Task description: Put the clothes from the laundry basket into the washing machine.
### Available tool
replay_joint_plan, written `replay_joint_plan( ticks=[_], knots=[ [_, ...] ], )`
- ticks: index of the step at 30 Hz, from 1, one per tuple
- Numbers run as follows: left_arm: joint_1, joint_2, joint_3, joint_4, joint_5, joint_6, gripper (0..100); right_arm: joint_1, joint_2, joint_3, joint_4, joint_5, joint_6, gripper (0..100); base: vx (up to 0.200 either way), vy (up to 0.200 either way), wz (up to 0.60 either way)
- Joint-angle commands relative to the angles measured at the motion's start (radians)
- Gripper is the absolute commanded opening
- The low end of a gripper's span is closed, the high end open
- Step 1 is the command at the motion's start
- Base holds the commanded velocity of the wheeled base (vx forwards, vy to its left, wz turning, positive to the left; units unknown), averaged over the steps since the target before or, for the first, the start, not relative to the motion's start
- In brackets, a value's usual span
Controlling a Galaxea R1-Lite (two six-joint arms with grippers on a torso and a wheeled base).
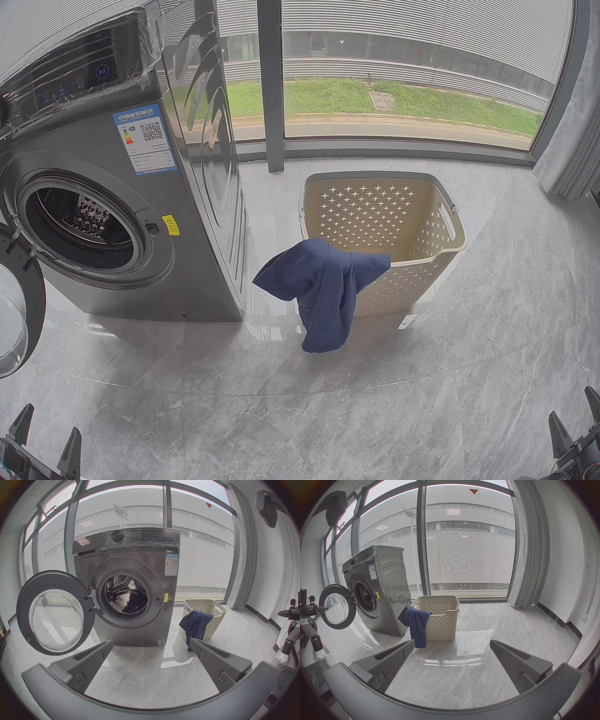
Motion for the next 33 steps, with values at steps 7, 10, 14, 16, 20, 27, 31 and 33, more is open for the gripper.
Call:
replay_joint_plan(
  ticks=[7,10,14,16,20,27,31,33],
  knots=[
    [0.0,-0.007,0.015,-0.001,0.0,0.0,100,-0.001,-0.008,0.007,0.0,0.0,-0.001,100,0.143,0.0,0.0],
    [0.0,-0.007,0.015,0.001,0.0,-0.002,100,0.0,-0.01,0.007,0.0,0.0,-0.001,100,0.0,0.0,0.0],
    [0.0,-0.007,0.015,-0.001,0.0,0.0,100,0.0,-0.01,0.008,-0.004,0.0,0.002,100,0.0,-0.05,0.0],
    [0.0,-0.007,0.015,-0.001,0.0,0.0,100,0.0,-0.01,0.013,-0.016,0.0,0.002,100,0.0,-0.2,0.0],
    [0.0,-0.007,0.015,-0.001,0.0,0.0,100,-0.001,-0.011,0.013,-0.036,-0.004,0.004,100,0.0,-0.2,0.0],
    [0.0,-0.007,0.015,-0.001,-0.003,0.006,100,0.005,0.039,-0.237,0.023,-0.017,0.012,100,0.0,0.0,0.0],
    [0.0,-0.007,0.015,-0.001,-0.003,0.006,100,0.006,0.286,-0.242,0.076,0.135,-0.014,100,0.0,0.0,0.0],
    [0.0,-0.007,0.015,-0.001,-0.003,0.003,100,0.006,0.398,-0.228,0.031,0.164,-0.017,100,0.1,0.0,0.0]
  ],
)
